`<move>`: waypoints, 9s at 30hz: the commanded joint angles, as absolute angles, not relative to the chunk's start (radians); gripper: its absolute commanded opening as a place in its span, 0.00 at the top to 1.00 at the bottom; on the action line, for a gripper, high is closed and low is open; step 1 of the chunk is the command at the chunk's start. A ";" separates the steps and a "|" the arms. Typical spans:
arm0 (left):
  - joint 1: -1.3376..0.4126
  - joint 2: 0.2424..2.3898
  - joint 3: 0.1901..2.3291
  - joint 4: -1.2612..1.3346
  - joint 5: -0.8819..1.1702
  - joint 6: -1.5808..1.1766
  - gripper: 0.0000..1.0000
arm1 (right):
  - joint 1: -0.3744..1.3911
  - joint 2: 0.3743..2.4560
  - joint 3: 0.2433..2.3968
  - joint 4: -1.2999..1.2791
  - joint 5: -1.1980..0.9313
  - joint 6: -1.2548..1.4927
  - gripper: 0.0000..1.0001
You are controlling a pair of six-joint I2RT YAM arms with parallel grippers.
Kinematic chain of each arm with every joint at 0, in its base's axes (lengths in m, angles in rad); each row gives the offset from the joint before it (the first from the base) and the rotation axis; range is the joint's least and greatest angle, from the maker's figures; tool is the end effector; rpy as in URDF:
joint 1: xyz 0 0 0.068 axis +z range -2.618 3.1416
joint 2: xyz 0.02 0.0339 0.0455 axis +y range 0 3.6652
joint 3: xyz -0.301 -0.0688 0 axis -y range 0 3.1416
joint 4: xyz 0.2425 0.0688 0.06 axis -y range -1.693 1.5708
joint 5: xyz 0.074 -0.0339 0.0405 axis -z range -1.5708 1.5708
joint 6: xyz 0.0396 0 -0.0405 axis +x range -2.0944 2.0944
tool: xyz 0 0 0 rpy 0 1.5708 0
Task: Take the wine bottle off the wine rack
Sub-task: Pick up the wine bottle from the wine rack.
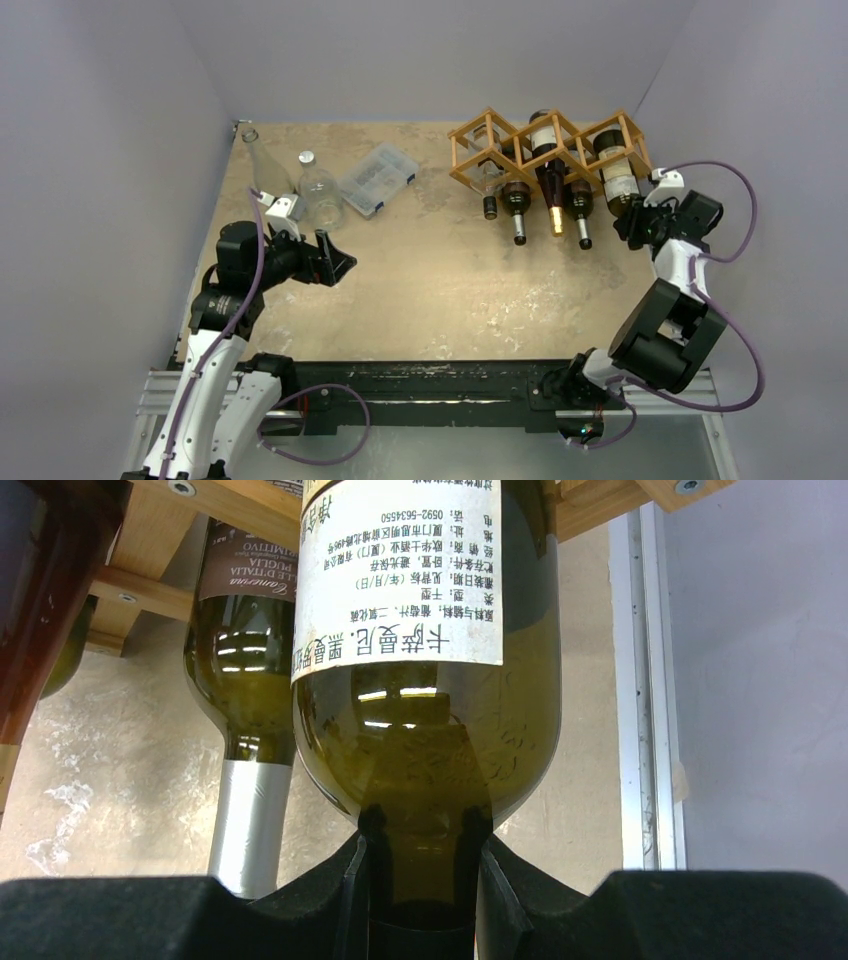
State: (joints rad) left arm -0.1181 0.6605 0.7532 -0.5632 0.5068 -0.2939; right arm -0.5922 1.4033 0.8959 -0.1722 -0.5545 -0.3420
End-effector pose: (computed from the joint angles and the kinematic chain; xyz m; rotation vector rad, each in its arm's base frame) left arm 0.1120 -0.0326 0.3311 0.1436 2.0594 -0.7726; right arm 0.2561 -0.1472 0.2772 -0.0214 2.1355 0.0826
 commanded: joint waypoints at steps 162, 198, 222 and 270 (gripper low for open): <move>-0.113 0.682 0.657 -0.144 0.916 -0.458 0.00 | -0.141 1.025 1.090 -1.156 -0.977 -1.098 1.00; -1.091 1.025 0.824 -0.067 0.146 0.435 0.00 | 0.149 1.199 0.984 -1.135 -0.932 -1.154 1.00; -1.198 1.445 1.043 -0.038 -0.040 0.632 0.00 | 0.148 1.227 0.994 -1.146 -0.956 -1.172 1.00; -1.198 1.605 1.106 -0.020 -0.176 0.509 1.00 | 0.152 1.278 1.017 -1.155 -0.959 -1.158 0.84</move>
State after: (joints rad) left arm -1.2015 1.6566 1.1416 -0.1448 -0.1280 0.5907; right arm 0.1448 1.2770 0.9703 -1.1515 -0.8021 -1.1610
